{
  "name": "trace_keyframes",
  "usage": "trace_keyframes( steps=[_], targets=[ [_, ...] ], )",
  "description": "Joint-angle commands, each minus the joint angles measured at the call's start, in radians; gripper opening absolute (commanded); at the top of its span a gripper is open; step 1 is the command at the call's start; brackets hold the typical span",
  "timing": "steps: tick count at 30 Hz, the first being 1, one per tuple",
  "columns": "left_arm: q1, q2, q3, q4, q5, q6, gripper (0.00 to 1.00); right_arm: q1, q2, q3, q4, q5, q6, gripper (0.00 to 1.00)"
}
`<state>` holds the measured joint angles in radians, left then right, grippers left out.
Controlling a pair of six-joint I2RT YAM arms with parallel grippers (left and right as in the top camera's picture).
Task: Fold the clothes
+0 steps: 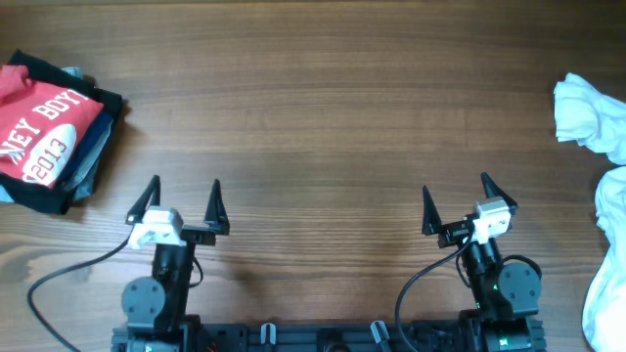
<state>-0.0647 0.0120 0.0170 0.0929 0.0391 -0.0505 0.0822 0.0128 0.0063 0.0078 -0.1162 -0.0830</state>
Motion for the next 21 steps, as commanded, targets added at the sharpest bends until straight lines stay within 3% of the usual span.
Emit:
trace_keyframes(
  steps=[1, 3, 21],
  targets=[
    [0.006, -0.009, -0.012, -0.087, 0.024, 0.027, 1.00, -0.005, -0.008, -0.001, 0.002, -0.019, 0.011, 1.00],
    [0.006, -0.009, -0.012, -0.166, 0.024, -0.001, 1.00, -0.005, -0.008, -0.001, 0.002, -0.019, 0.011, 1.00],
    [0.006, -0.009, -0.011, -0.165, 0.024, -0.007, 1.00, -0.005, -0.008, -0.001, 0.002, -0.019, 0.011, 1.00]
  ],
)
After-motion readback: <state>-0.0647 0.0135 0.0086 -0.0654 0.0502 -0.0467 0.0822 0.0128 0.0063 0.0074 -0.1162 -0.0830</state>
